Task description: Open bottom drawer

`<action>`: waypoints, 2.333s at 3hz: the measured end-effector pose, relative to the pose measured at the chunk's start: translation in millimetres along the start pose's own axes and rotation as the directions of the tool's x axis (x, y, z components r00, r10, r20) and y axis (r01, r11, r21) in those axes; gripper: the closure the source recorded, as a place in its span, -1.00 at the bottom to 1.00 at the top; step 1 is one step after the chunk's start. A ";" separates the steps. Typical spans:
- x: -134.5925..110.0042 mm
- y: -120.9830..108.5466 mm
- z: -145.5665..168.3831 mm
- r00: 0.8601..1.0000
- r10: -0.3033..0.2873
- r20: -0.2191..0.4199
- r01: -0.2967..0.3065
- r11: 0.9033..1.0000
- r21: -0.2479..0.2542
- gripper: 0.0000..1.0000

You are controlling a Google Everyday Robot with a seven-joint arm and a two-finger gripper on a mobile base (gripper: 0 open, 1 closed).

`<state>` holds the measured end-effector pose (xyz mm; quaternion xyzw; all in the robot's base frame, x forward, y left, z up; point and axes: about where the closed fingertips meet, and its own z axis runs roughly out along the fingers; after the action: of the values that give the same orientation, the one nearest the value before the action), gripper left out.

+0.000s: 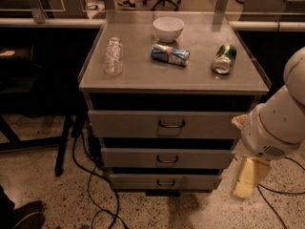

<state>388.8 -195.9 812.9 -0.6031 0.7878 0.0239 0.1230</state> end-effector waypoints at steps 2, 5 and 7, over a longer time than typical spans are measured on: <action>-1.3 21.3 63.0 0.999 0.002 0.036 0.001 0.996 -0.088 -1.00; -6.9 42.6 191.2 0.998 0.047 0.033 -0.040 0.982 -0.184 -1.00; 37.1 33.2 231.0 0.981 0.161 0.105 -0.135 0.967 -0.214 -1.00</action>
Offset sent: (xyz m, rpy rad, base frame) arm -0.0303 0.0493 -0.1941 0.0774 0.1826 0.0243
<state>386.2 -179.0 577.2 -0.5494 0.8150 0.1511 0.1055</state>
